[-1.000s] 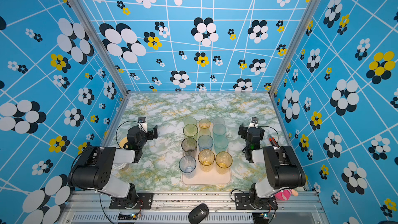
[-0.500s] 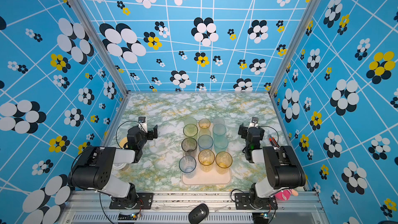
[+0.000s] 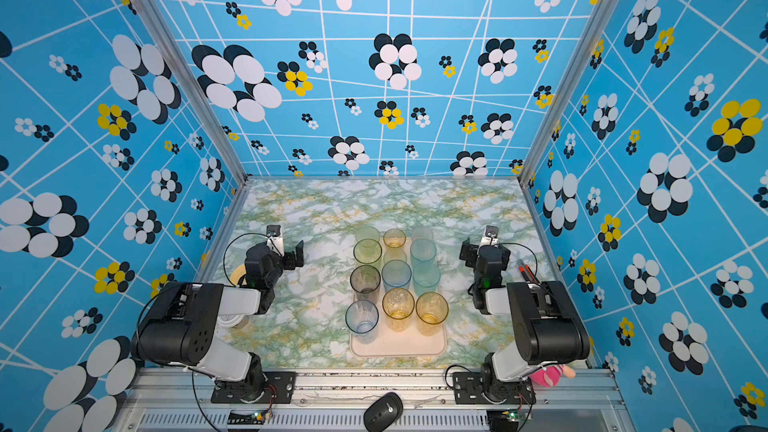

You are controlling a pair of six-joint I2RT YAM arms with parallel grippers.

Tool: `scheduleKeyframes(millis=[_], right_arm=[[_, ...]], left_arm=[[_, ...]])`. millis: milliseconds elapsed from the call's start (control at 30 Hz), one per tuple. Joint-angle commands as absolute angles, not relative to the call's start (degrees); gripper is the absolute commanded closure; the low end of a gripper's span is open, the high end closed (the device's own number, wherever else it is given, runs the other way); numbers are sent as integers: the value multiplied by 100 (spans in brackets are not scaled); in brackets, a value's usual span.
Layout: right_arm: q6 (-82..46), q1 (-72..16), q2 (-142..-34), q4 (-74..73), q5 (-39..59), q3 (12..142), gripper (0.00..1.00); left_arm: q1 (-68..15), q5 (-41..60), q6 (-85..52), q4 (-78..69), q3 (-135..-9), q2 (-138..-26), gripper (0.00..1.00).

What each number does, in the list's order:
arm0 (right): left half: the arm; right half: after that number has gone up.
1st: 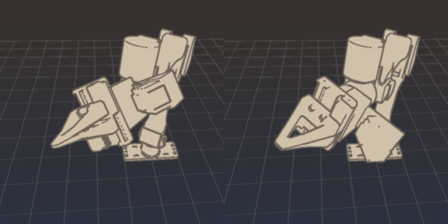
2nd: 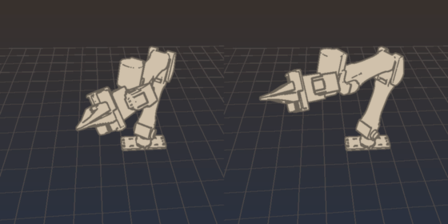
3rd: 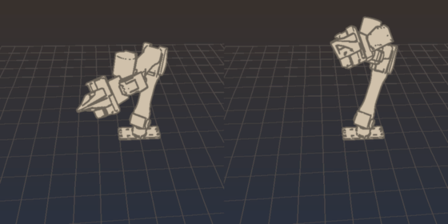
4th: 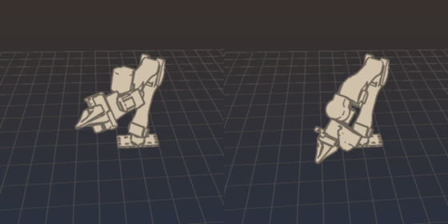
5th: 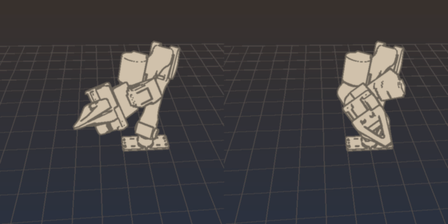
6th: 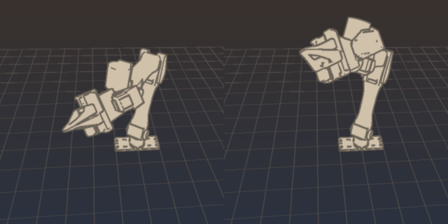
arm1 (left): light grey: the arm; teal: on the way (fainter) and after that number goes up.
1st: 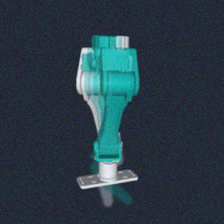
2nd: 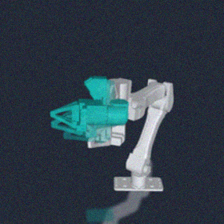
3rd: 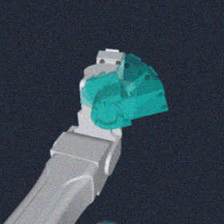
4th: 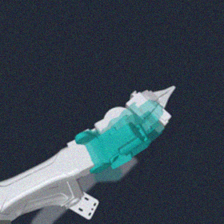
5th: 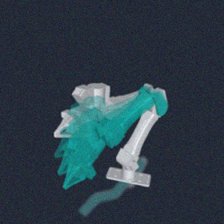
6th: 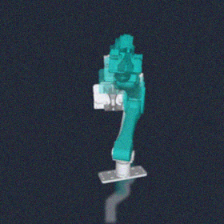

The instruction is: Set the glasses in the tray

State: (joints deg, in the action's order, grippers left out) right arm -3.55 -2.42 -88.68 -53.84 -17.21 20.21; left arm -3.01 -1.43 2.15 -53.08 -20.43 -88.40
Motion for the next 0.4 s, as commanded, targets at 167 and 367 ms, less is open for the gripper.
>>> scheduleKeyframes(millis=[167, 367], right_arm=[[-272, -229, -8937, -5546, -1670, 2083, 1], [-278, -224, -8934, -5546, -1670, 2083, 1]], left_arm=[[-246, -49, 141, -5221, -2171, -8829, 1], [-192, 19, 99, -5157, -2212, -8833, 1]])
